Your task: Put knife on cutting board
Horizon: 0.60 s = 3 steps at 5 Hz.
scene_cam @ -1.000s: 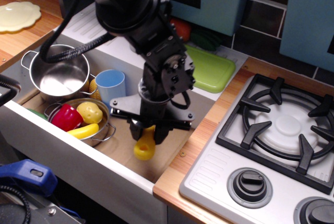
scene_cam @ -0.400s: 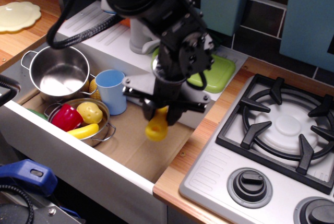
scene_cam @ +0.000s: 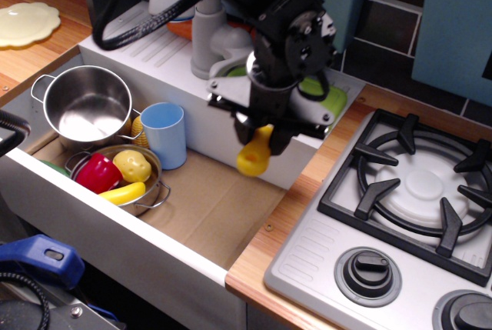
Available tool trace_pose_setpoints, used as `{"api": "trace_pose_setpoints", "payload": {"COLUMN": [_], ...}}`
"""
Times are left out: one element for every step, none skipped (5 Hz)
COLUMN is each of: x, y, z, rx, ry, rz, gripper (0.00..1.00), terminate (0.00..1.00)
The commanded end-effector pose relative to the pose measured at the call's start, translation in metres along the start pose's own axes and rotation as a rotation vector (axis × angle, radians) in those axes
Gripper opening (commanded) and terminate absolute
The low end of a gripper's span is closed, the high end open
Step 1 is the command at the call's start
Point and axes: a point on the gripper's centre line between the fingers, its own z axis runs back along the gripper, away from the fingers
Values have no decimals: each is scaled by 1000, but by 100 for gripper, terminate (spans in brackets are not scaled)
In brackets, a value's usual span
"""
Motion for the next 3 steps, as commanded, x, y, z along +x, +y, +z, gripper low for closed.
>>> {"api": "trace_pose_setpoints", "payload": {"x": [38, 63, 84], "y": [-4, -1, 3], "z": [-7, -19, -23], "rx": [-44, -89, -137], "ry": [-91, -127, -148], "rz": [-62, -152, -231], "gripper": [0, 0, 100], "terminate": [0, 0, 100]}}
